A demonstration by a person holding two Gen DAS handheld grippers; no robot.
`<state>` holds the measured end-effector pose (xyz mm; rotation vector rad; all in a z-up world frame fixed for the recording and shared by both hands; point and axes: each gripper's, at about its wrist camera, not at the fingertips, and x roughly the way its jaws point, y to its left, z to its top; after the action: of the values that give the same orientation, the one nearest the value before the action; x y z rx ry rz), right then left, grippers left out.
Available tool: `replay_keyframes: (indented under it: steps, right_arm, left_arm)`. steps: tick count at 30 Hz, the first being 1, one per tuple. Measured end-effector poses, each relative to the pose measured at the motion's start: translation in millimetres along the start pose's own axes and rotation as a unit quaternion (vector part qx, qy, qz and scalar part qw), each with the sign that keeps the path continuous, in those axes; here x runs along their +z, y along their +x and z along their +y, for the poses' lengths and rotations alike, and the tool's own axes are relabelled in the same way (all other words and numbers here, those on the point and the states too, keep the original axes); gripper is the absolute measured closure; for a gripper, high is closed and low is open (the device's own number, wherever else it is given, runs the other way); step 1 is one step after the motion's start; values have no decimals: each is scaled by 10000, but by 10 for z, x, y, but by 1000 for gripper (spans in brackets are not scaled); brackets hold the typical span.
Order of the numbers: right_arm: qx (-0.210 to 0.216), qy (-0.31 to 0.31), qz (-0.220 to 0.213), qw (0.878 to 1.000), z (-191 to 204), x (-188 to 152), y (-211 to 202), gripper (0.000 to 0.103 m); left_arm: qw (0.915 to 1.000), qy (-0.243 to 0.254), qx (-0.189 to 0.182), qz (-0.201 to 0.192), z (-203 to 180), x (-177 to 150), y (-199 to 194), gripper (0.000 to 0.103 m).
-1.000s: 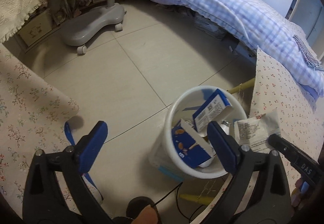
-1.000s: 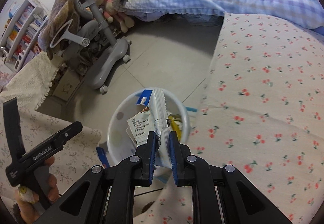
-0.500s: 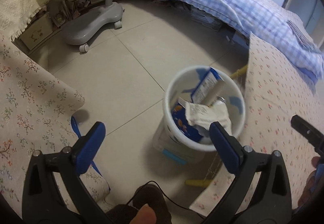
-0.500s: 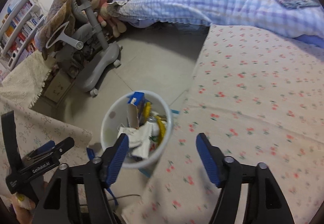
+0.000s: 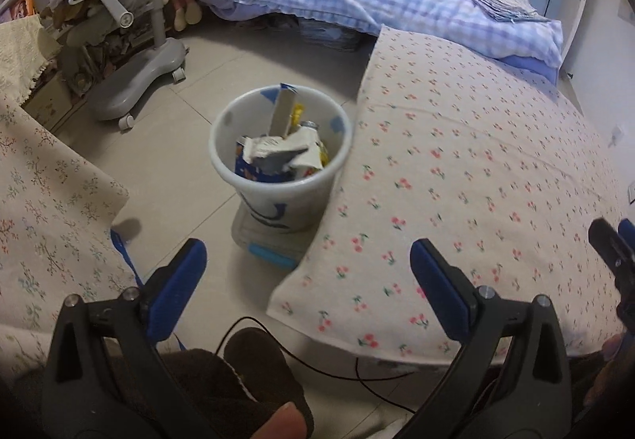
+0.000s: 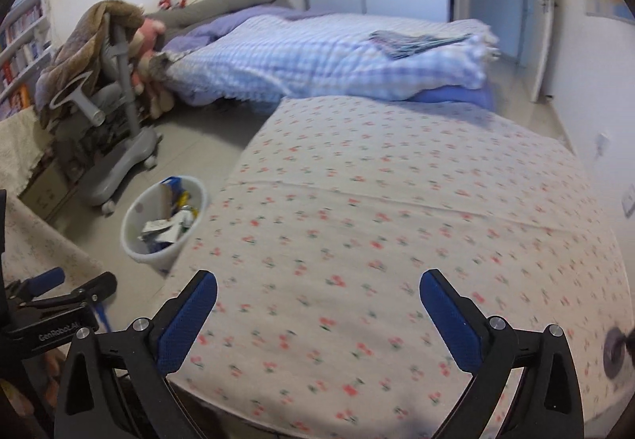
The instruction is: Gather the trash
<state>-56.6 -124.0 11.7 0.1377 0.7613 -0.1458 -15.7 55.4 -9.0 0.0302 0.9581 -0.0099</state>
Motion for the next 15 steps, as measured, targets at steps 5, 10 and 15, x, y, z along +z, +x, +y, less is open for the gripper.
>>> replay_keyframes:
  steps: [5, 10, 15]
  right_arm:
    - [-330, 86, -130, 9993, -224, -311, -34, 0]
    - [-270, 28, -136, 9995, -294, -316, -19, 0]
    - [-173, 202, -4, 9996, -339, -376, -11, 0]
  left_arm:
    - [9998, -56, 109, -151, -71, -146, -27, 1]
    - [9993, 88, 205, -285, -139, -203, -53, 1]
    - [9993, 56, 242, -297, -129, -238, -42, 1]
